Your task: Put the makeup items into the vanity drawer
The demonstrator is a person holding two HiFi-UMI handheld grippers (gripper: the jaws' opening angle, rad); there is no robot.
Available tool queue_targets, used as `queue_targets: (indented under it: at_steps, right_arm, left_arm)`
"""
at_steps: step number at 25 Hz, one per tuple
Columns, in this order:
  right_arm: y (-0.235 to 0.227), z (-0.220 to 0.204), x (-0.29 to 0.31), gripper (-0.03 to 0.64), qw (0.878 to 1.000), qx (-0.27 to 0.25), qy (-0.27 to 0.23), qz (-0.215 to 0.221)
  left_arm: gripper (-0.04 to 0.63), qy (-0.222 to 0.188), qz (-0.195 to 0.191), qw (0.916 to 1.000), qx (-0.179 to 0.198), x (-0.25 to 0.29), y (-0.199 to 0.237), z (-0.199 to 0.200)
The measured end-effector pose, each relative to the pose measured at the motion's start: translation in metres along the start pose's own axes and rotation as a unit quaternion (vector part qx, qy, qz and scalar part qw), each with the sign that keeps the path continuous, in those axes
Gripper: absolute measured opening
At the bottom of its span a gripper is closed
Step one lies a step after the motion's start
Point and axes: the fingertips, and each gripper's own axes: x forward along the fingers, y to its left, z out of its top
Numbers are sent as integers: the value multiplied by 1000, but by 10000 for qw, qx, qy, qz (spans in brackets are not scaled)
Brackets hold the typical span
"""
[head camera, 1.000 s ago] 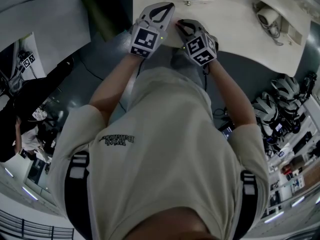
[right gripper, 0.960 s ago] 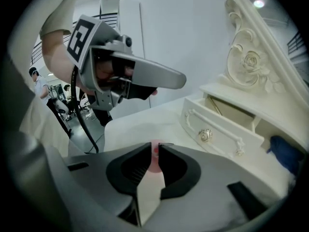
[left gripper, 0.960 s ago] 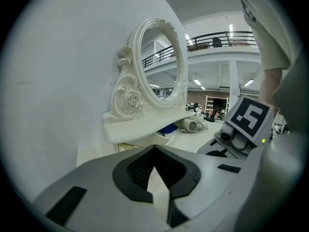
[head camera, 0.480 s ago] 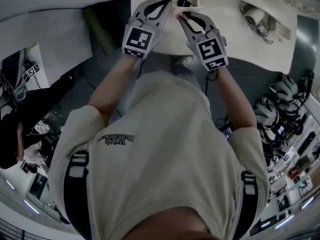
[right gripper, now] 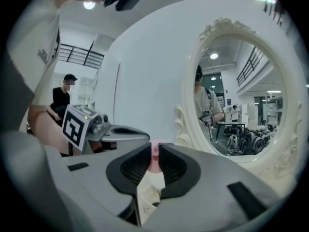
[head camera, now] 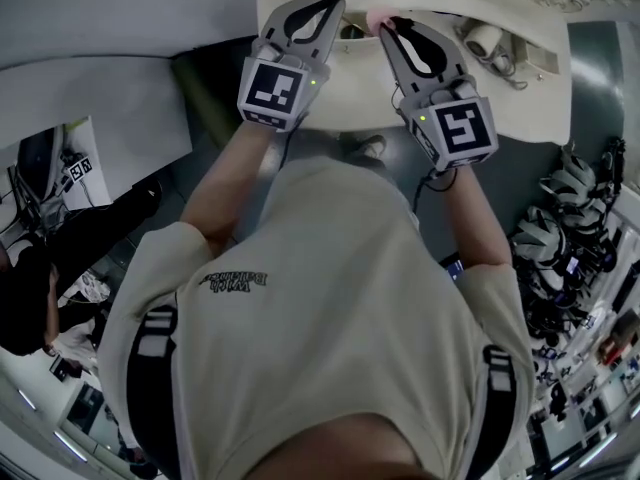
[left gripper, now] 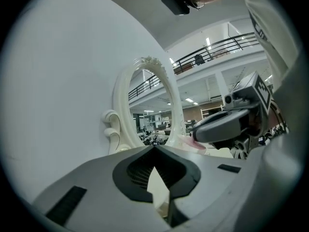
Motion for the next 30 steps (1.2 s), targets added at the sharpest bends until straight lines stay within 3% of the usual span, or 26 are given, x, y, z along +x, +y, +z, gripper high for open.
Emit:
queue_targets:
  at_steps: [7, 13, 19, 30]
  right_arm:
    - [-8, 70, -56, 52, 9959, 94, -787, -443]
    - [-5, 91, -94, 52, 9911, 98, -1126, -706]
    - [-5, 95, -119, 52, 9879, 94, -1285, -867]
    - [4, 88, -125, 52, 9895, 167, -1217, -756]
  left_arm:
    - [14, -468, -130, 9988, 93, -14, -17, 71]
    - [14, -826, -223, 9962, 139, -33, -32, 114]
    - [14, -837, -259, 9958, 262, -41, -46, 119]
    - [14, -799, -181, 9966, 70, -50, -52, 117]
